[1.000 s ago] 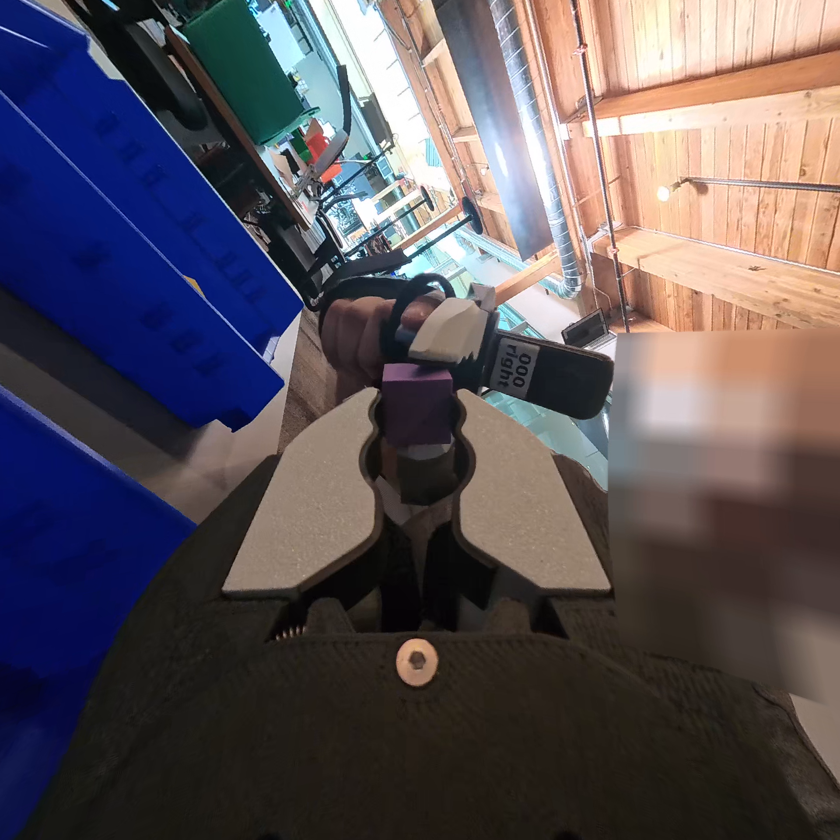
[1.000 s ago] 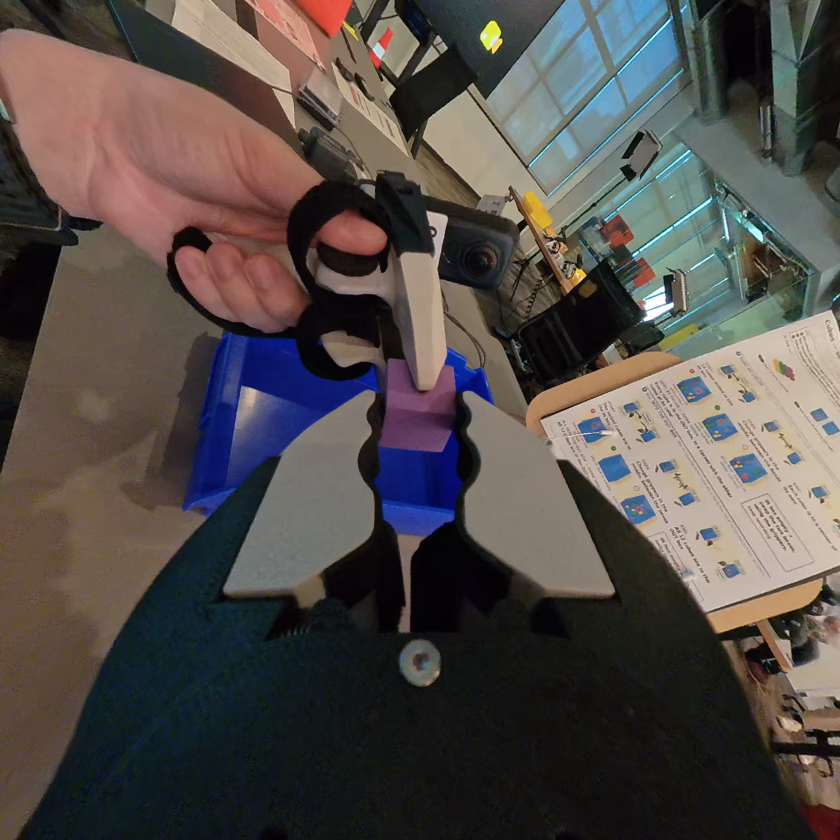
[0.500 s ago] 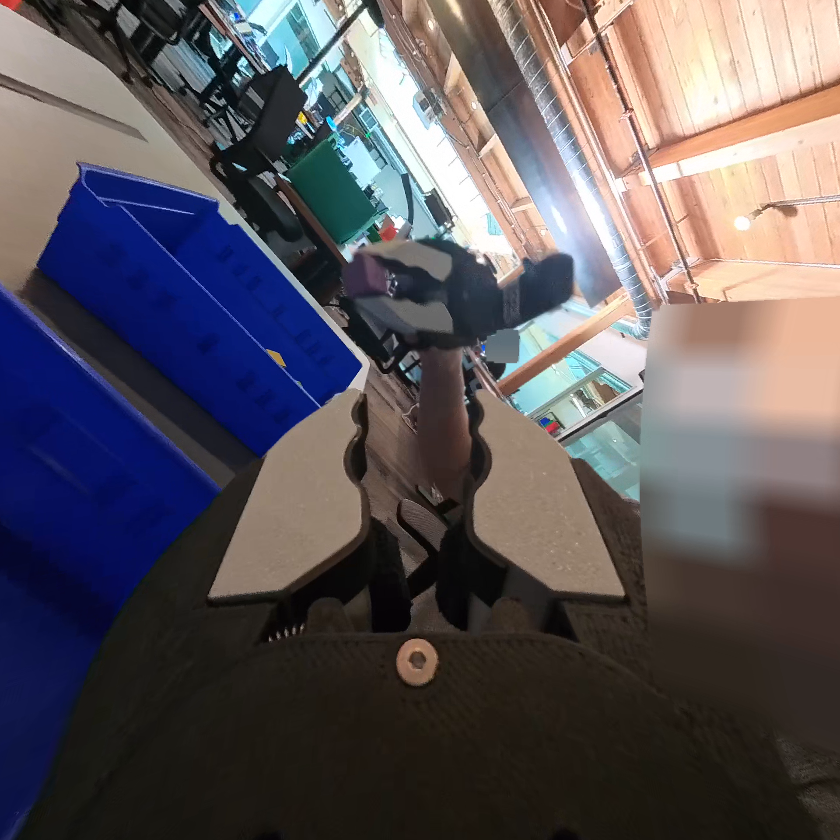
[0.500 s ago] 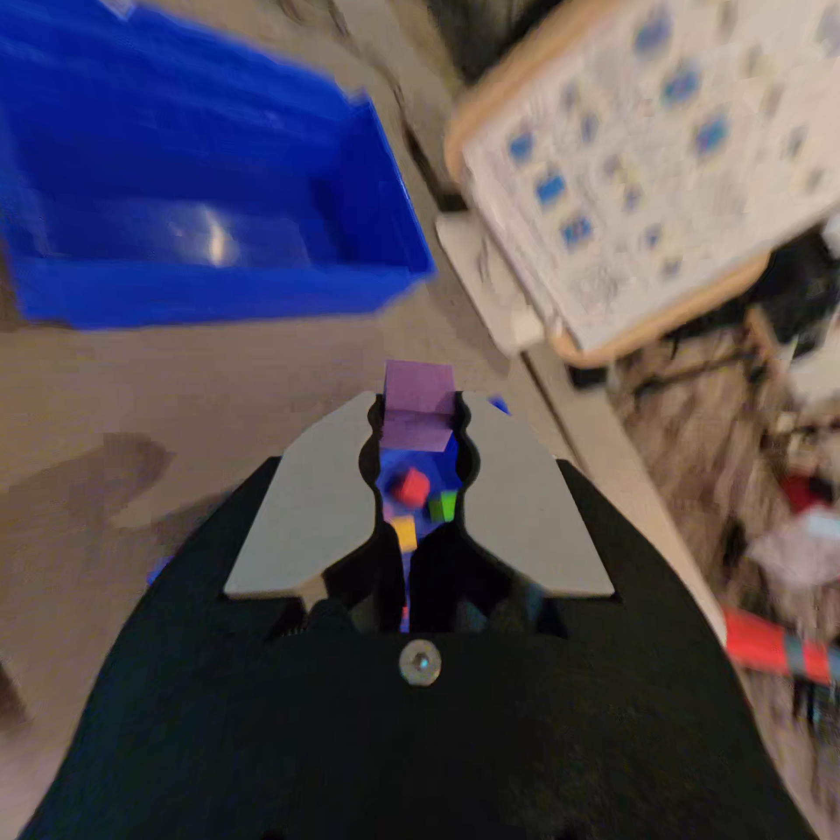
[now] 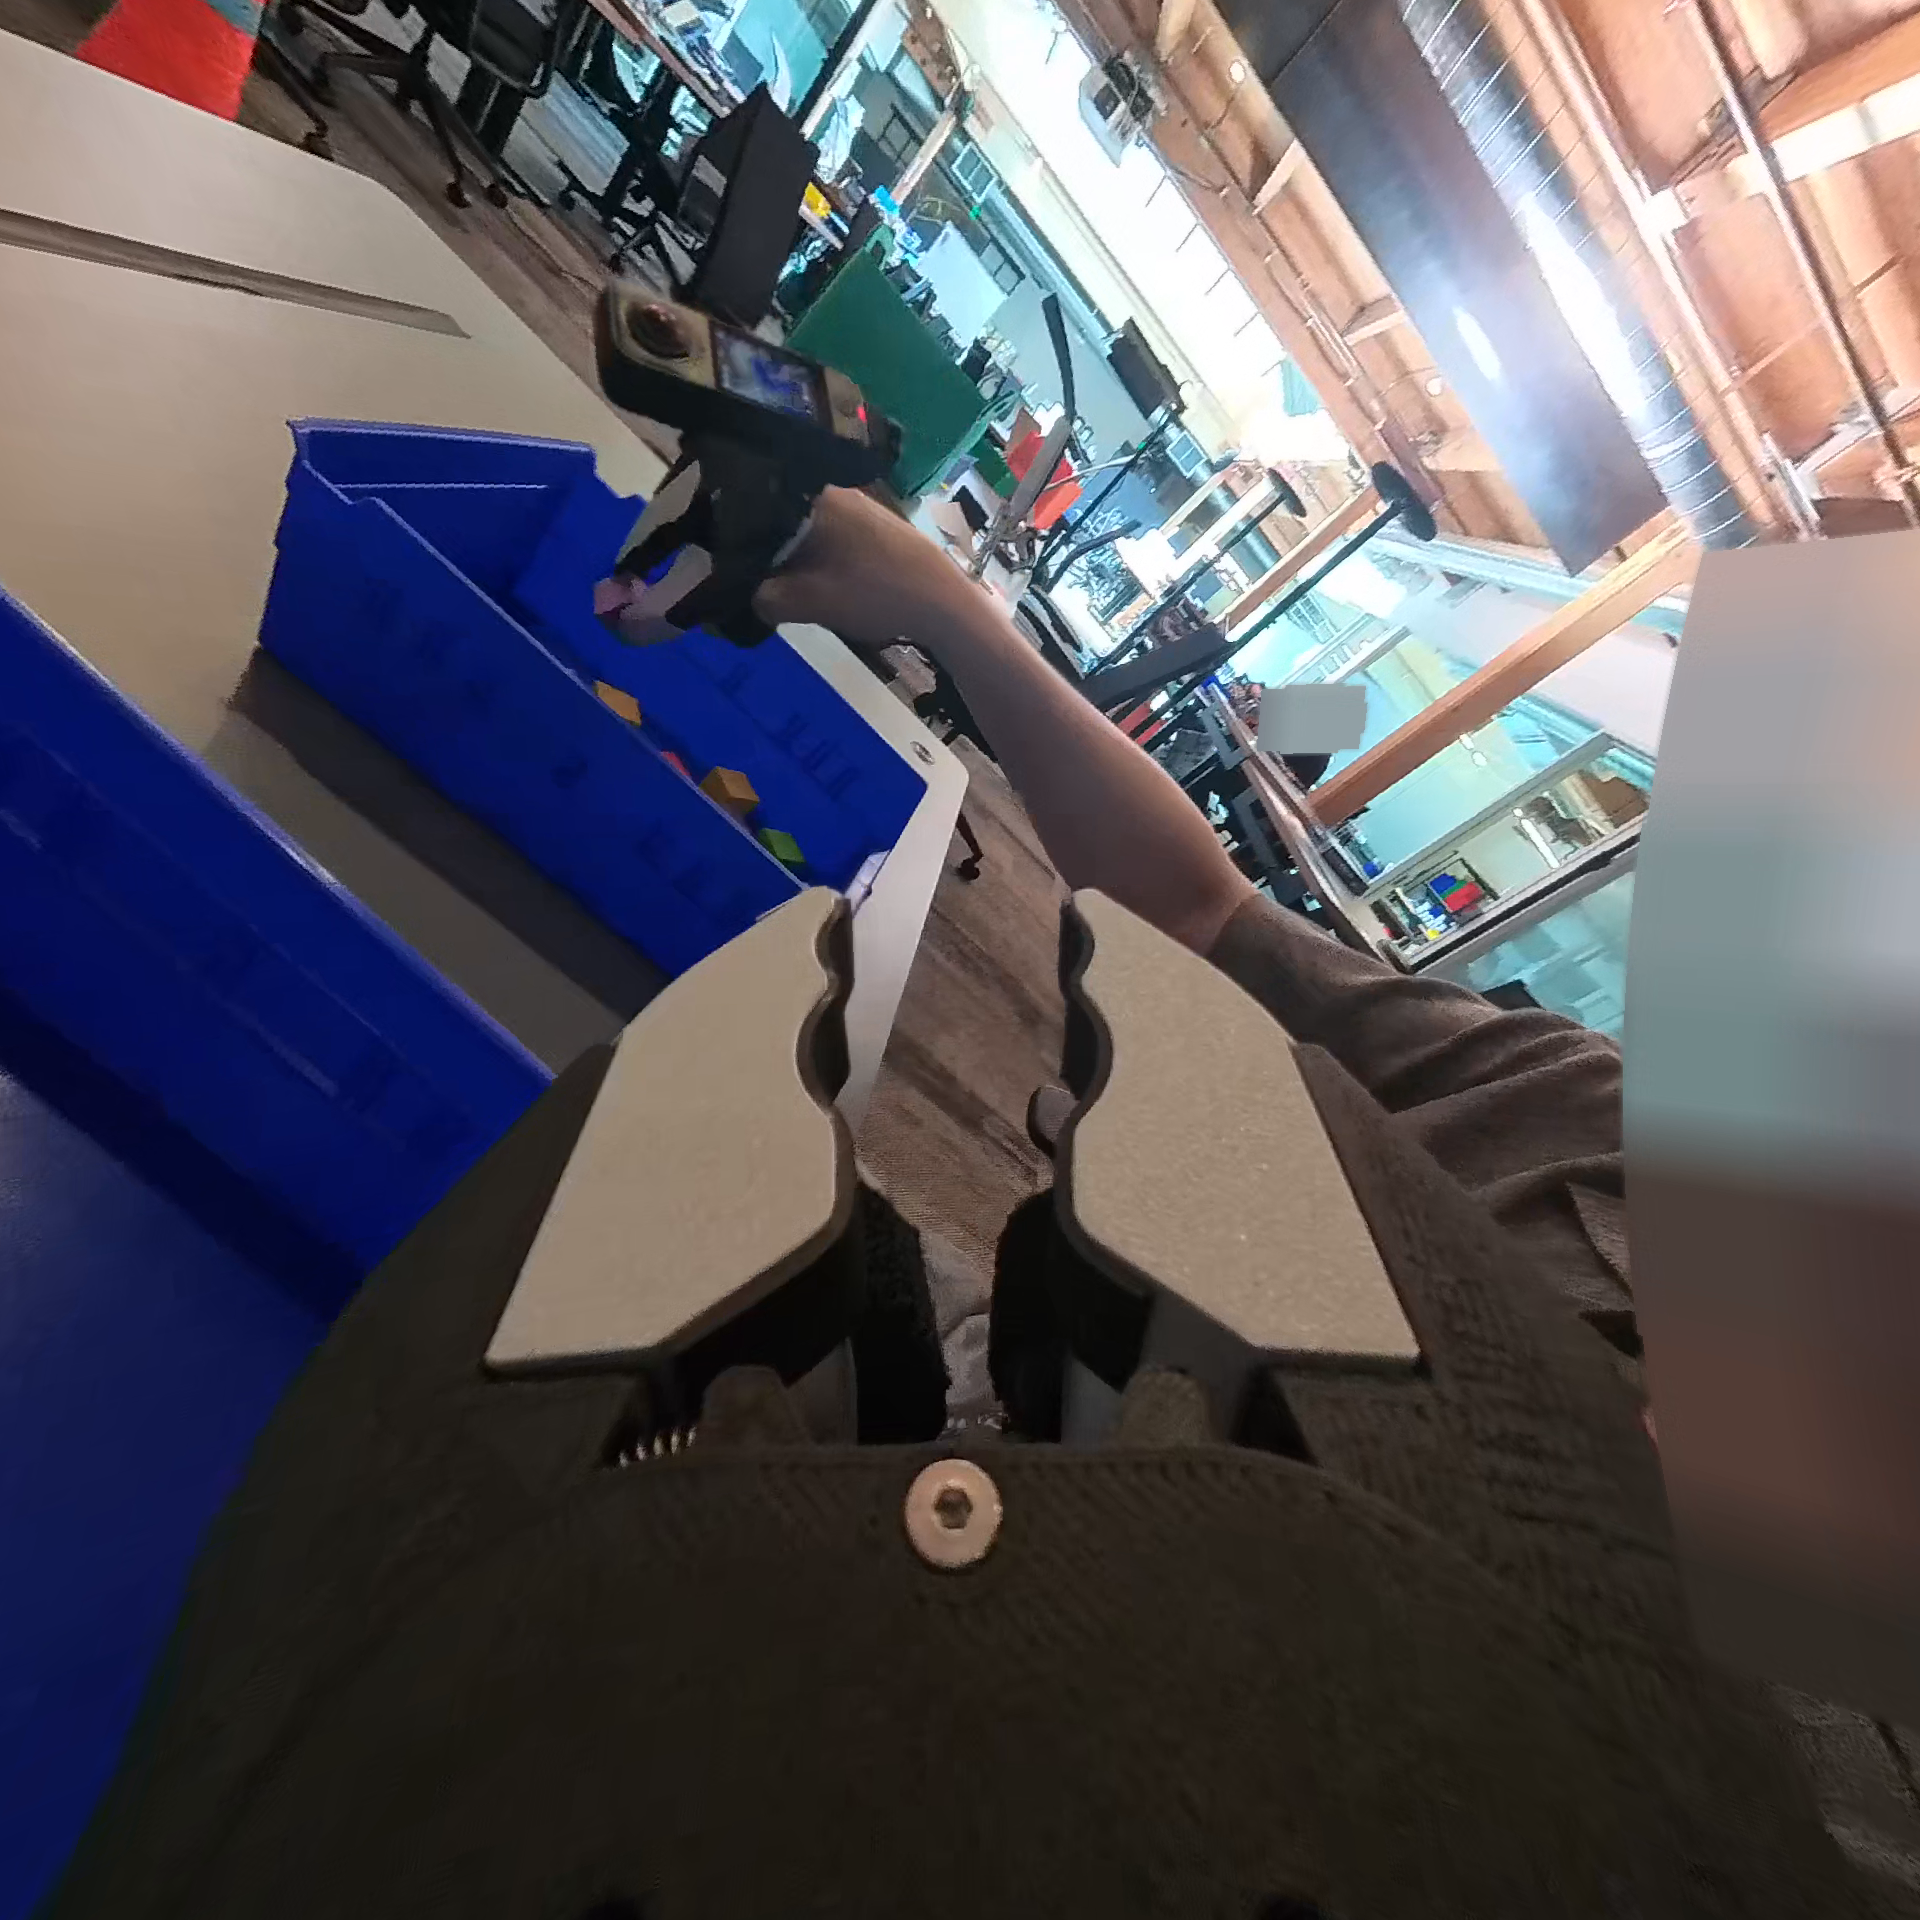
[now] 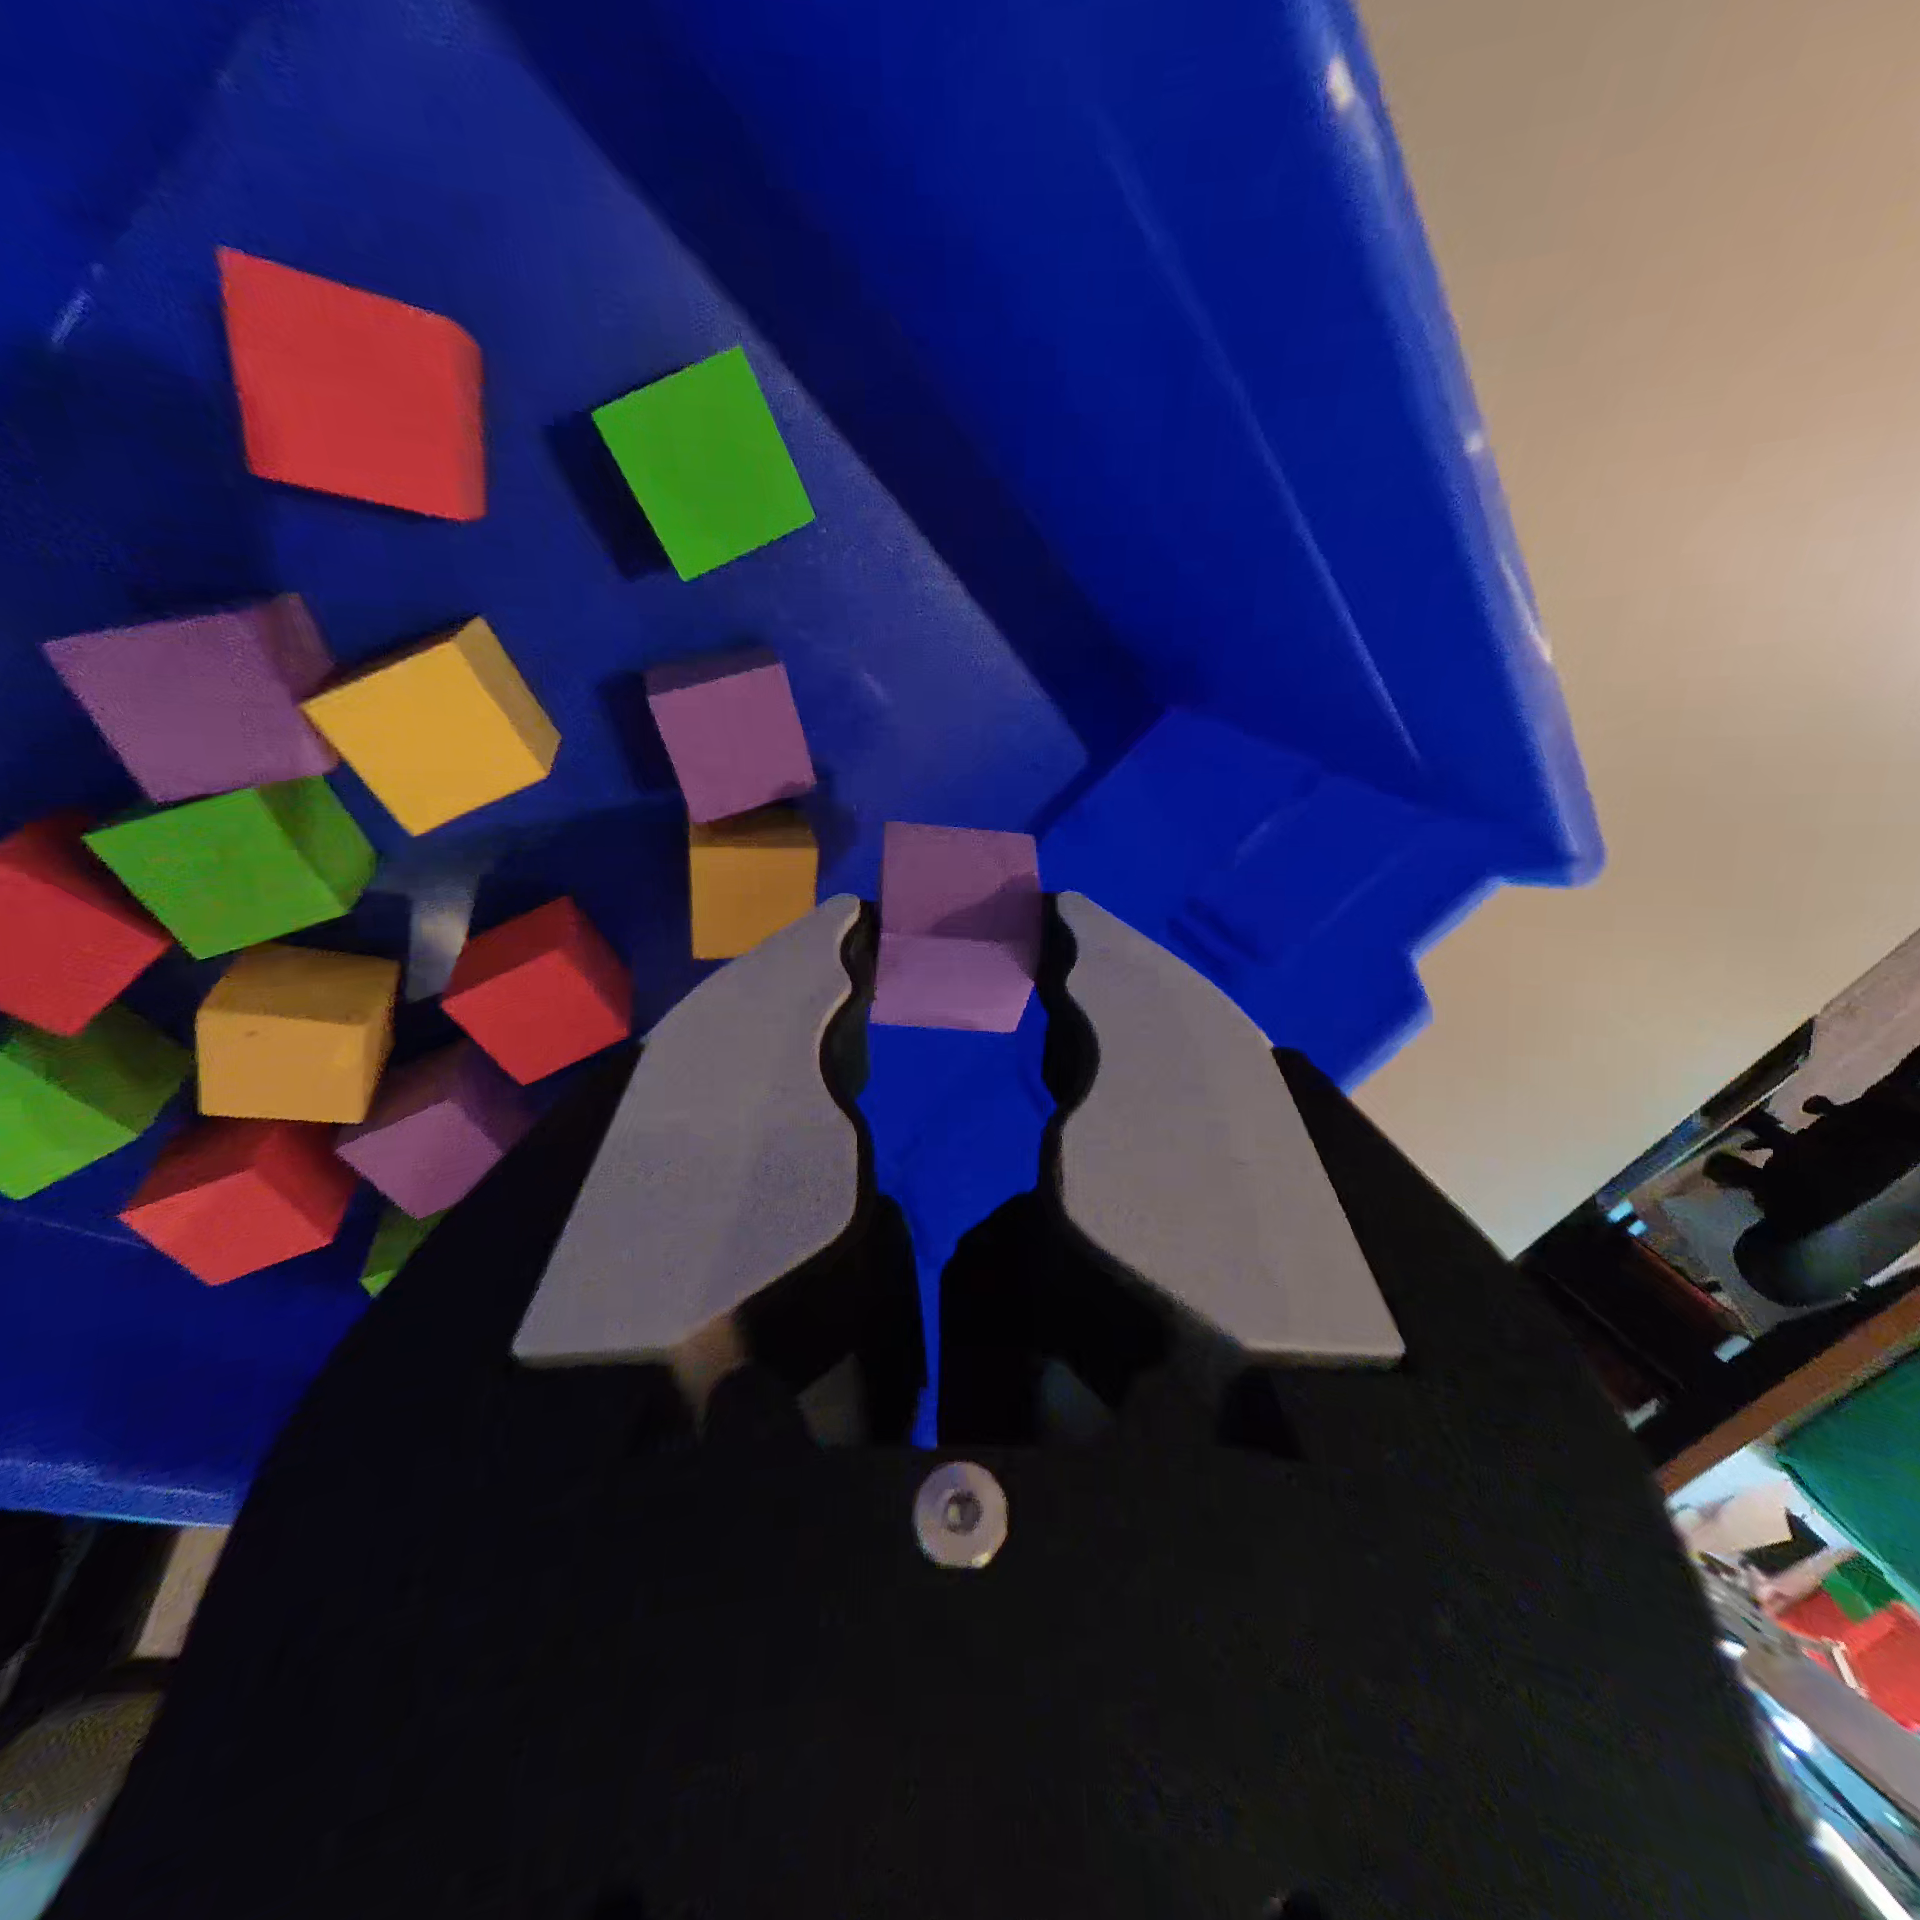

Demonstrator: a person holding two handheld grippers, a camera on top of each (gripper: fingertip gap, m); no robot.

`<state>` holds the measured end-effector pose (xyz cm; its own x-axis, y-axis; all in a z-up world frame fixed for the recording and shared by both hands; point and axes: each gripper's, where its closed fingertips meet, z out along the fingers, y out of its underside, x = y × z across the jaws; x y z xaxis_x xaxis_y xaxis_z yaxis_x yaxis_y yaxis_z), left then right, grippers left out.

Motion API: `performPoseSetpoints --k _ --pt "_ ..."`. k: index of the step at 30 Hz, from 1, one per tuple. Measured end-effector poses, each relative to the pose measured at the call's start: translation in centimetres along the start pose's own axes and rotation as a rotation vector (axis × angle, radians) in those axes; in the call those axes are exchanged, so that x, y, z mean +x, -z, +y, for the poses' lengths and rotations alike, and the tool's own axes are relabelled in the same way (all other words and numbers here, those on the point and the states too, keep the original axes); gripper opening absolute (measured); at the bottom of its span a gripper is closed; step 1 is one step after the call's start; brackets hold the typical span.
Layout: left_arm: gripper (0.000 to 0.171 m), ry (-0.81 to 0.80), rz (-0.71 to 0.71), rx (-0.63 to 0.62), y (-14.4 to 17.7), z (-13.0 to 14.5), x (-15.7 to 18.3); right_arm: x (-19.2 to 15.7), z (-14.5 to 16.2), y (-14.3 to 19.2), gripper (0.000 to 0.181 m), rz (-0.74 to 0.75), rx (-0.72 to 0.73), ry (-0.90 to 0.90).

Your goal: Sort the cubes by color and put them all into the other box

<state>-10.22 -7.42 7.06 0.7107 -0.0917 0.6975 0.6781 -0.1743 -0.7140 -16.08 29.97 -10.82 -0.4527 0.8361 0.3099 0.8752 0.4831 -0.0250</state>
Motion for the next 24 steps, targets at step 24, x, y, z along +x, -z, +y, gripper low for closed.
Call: performPoseSetpoints --k 24 --pt "0.037 -0.056 -0.052 0.023 1.6 -0.7 0.4 -5.6 4.8 -2.2 0.031 -0.28 -0.293 -0.05"
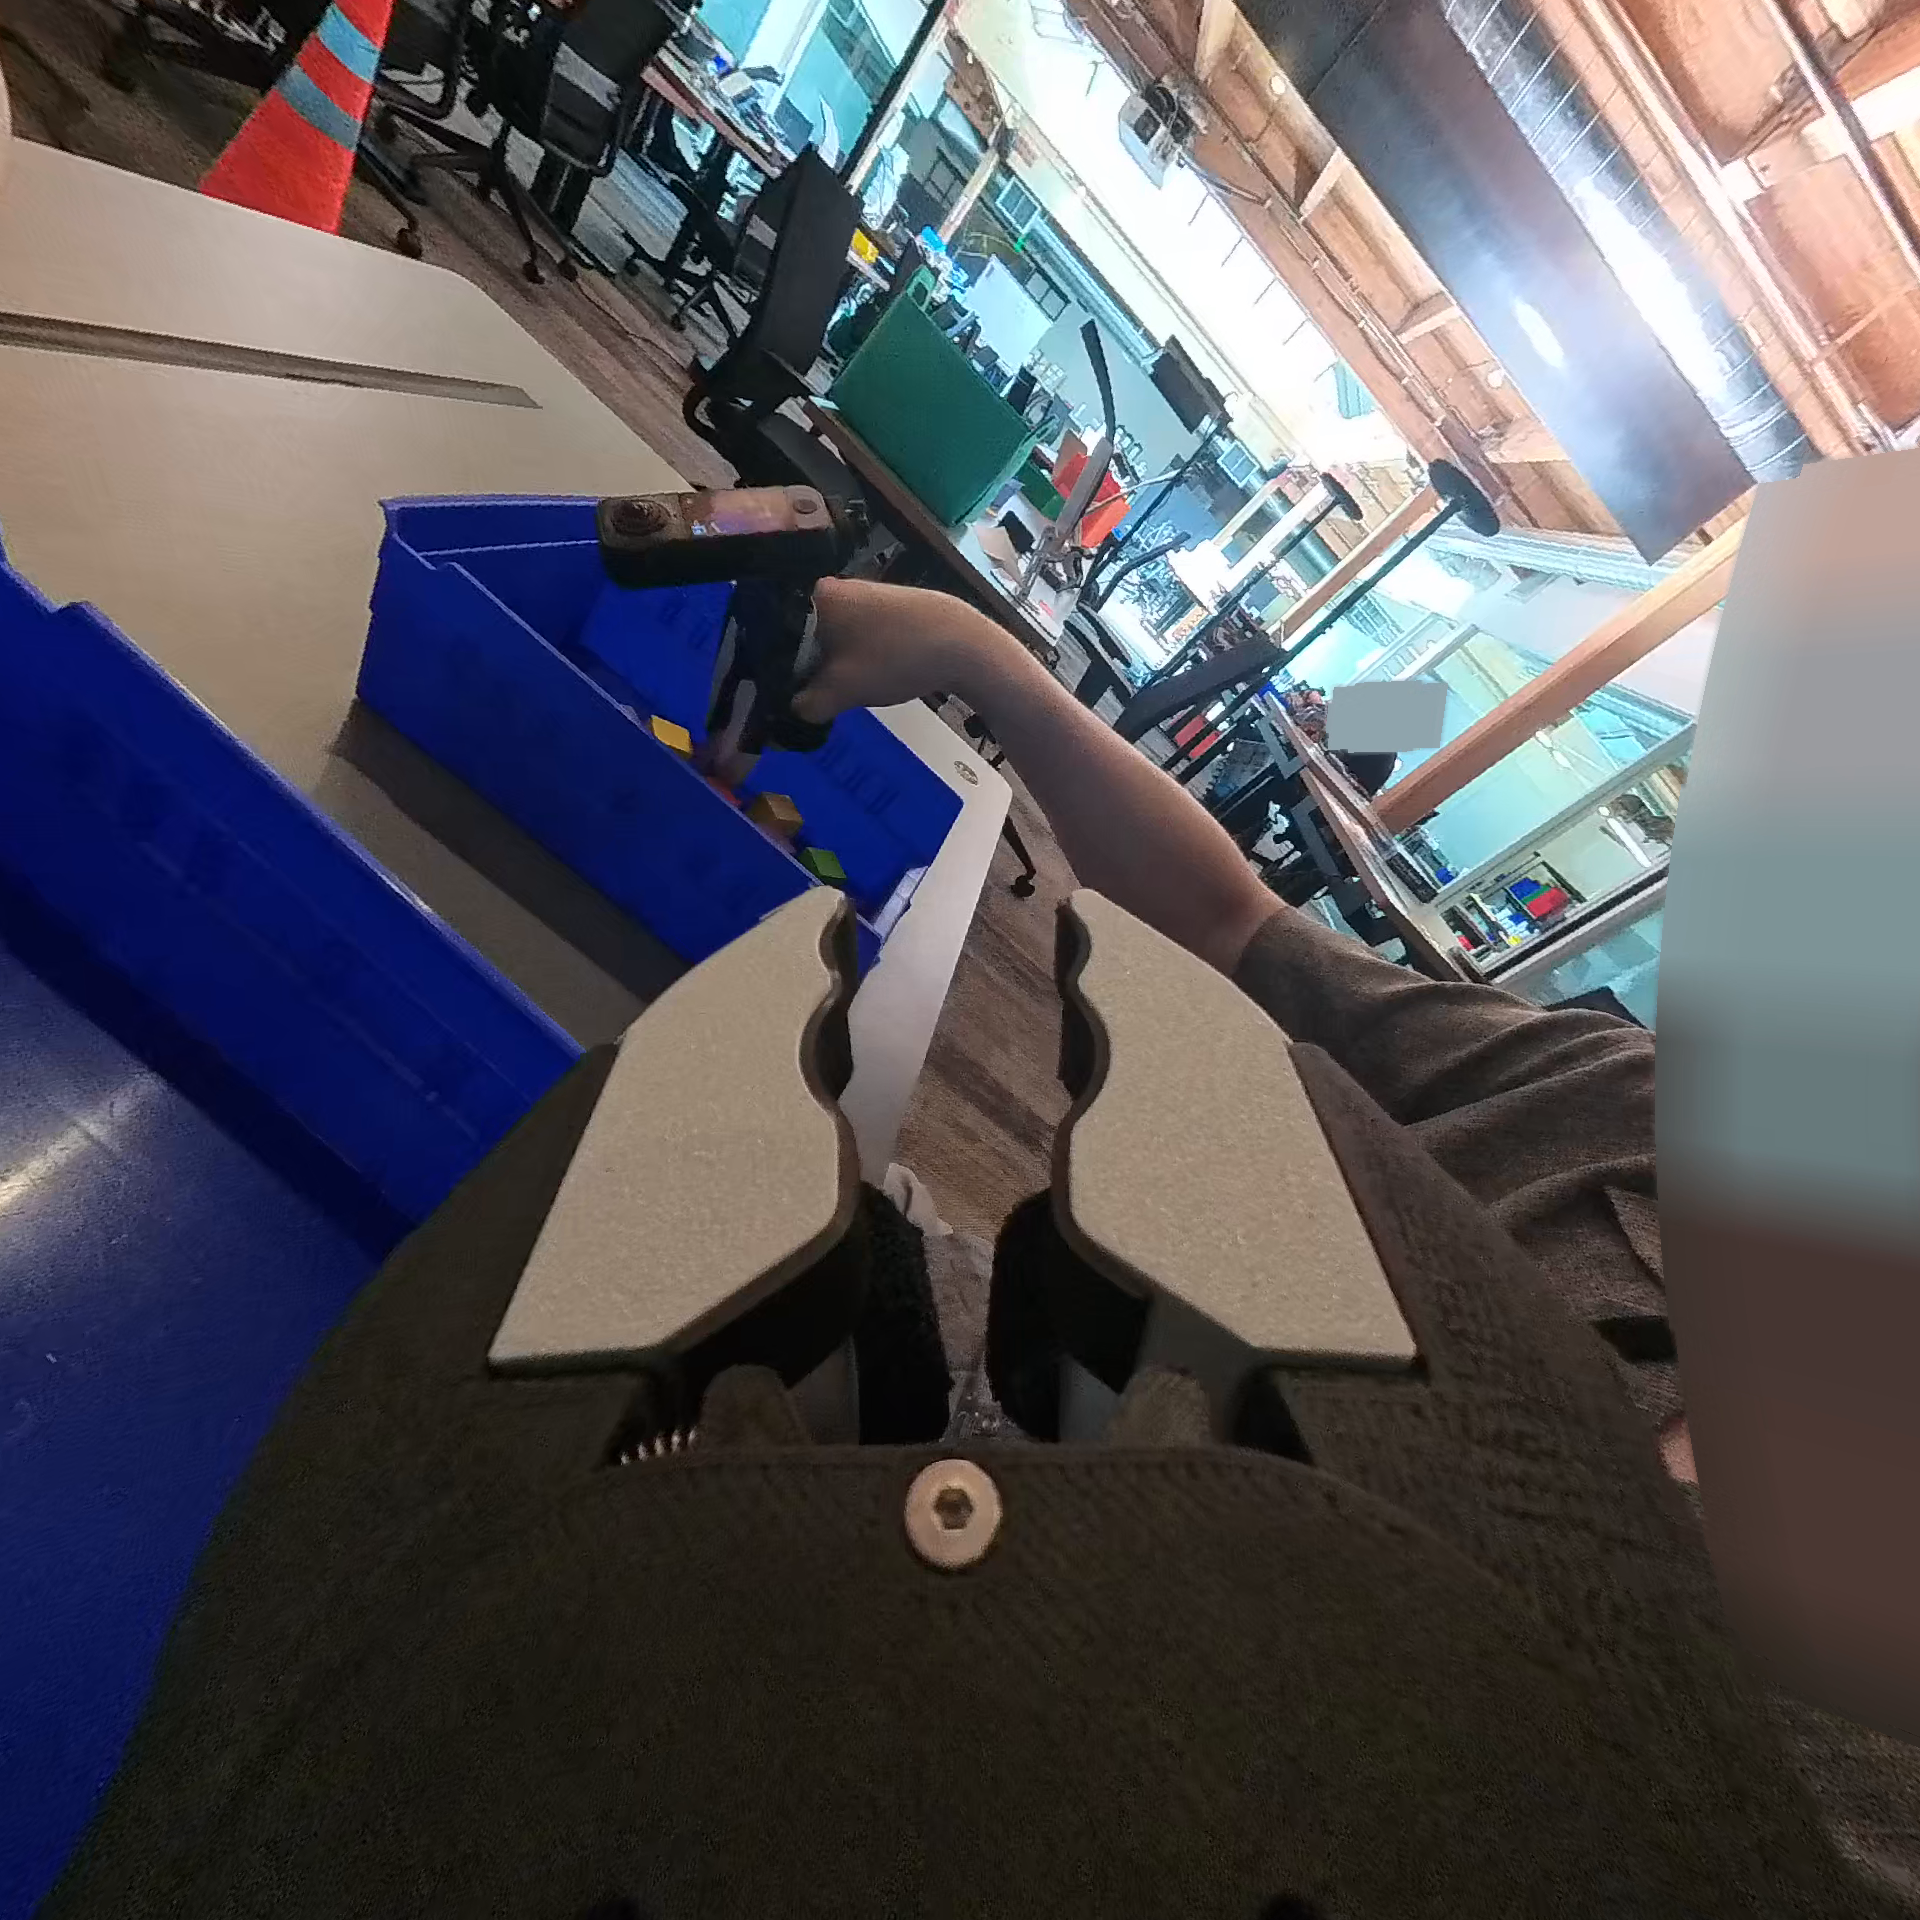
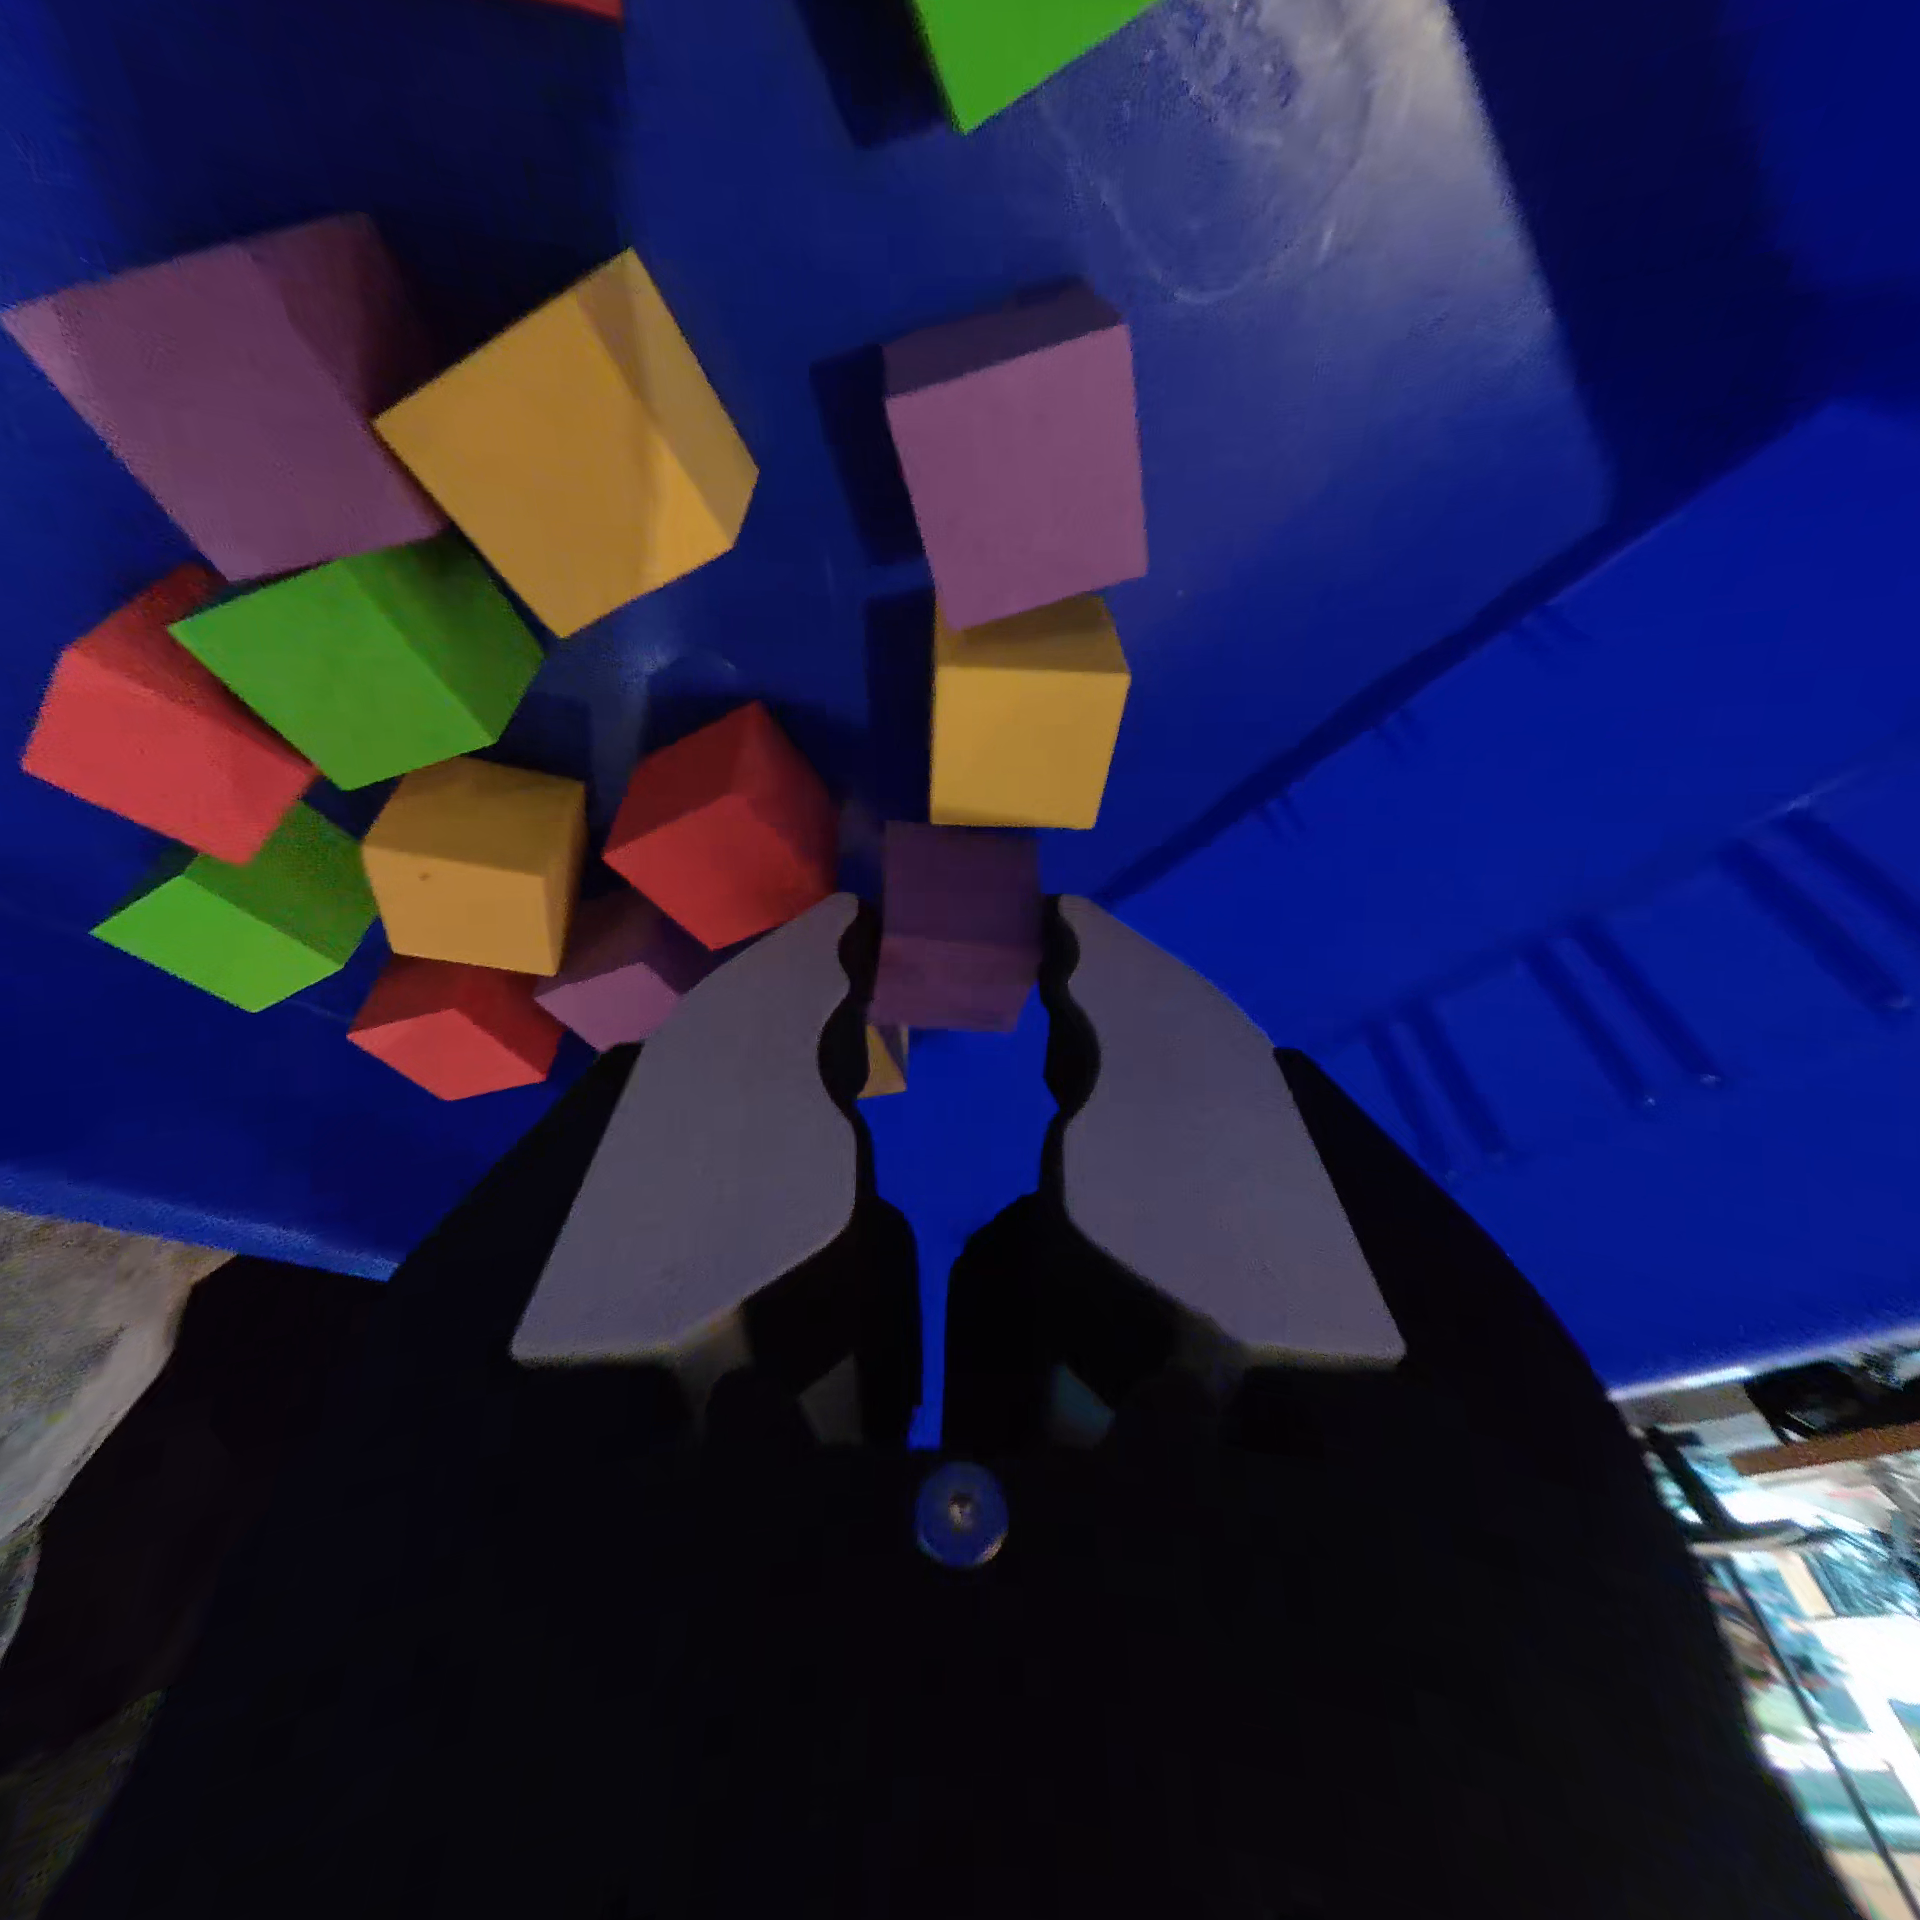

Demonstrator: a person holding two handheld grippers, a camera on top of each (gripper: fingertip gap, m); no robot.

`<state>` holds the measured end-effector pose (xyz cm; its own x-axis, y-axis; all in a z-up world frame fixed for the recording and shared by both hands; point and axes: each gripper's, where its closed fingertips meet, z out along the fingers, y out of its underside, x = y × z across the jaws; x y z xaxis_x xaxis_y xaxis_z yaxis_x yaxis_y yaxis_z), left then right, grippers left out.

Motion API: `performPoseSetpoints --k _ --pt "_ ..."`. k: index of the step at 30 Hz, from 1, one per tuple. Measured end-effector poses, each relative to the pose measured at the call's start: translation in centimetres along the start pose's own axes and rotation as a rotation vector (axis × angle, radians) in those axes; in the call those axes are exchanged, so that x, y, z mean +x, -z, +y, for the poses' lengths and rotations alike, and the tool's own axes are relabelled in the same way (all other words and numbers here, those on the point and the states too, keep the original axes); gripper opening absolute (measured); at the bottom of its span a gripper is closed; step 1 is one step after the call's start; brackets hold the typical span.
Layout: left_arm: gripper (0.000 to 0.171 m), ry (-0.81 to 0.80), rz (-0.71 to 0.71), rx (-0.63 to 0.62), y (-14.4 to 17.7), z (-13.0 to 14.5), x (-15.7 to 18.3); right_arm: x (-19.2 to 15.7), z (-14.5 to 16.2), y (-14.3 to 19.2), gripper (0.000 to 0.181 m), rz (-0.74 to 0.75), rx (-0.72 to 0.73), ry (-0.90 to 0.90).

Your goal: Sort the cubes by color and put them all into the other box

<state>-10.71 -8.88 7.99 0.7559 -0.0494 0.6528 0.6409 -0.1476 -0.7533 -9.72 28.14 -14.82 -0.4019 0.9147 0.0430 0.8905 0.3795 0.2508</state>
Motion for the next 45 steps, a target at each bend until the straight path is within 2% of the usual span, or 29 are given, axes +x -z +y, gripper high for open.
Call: performPoseSetpoints --k 2,4,6,10,13,16,19,23,24,26,31,35,41,45 --pt "0.037 0.001 -0.011 0.001 0.0 0.0 -0.2 0.2 -0.1 -0.1 0.033 -0.004 0.008 -0.008" --pt "0.038 0.005 -0.024 -0.005 0.0 0.1 -0.6 0.4 -0.1 0.0 0.048 -0.003 0.023 -0.022" --pt "0.038 0.005 -0.047 -0.008 -0.1 0.2 -1.0 0.5 -0.1 0.3 0.055 0.0 0.054 -0.031" --pt "0.039 -0.015 -0.111 -0.014 -0.3 0.3 -1.8 0.5 0.1 2.3 0.051 0.045 0.131 -0.051" --pt "0.039 -0.053 -0.153 0.006 -0.3 -0.1 -1.7 0.1 0.1 5.5 0.048 0.129 0.242 -0.041" --pt "0.039 -0.112 -0.23 0.022 -0.1 -0.4 -1.8 -1.1 0.0 9.7 0.045 0.204 0.433 -0.016" --pt "0.038 -0.122 -0.271 0.066 0.0 -0.7 -1.5 -4.0 0.2 13.6 0.04 0.238 0.742 0.036" --pt "0.039 -0.133 -0.356 0.235 0.9 -1.8 -1.6 -8.6 2.4 15.6 0.041 0.287 1.133 0.055" --pt "0.039 -0.169 -0.38 0.265 1.1 -1.8 -1.5 -9.7 3.0 15.7 0.04 0.288 1.214 0.052" --pt "0.039 -0.224 -0.467 0.227 1.1 -0.5 -1.9 -11.3 4.0 15.6 0.039 0.288 1.334 0.025" --pt "0.045 -0.258 -0.647 0.138 1.3 5.7 -3.8 -14.2 6.5 14.9 0.041 0.286 1.514 -0.007" --pt "0.054 -0.237 -0.74 0.114 2.4 10.2 -5.3 -15.1 8.0 12.7 0.047 0.313 1.553 -0.065" --pt "0.072 -0.329 -1.001 0.301 6.2 12.6 -6.7 -16.0 8.5 8.0 0.049 0.252 1.62 -0.308" --pt "0.077 -0.266 -1.037 0.22 6.0 15.1 -8.4 -16.6 7.6 5.6 0.051 0.221 1.578 -0.374"
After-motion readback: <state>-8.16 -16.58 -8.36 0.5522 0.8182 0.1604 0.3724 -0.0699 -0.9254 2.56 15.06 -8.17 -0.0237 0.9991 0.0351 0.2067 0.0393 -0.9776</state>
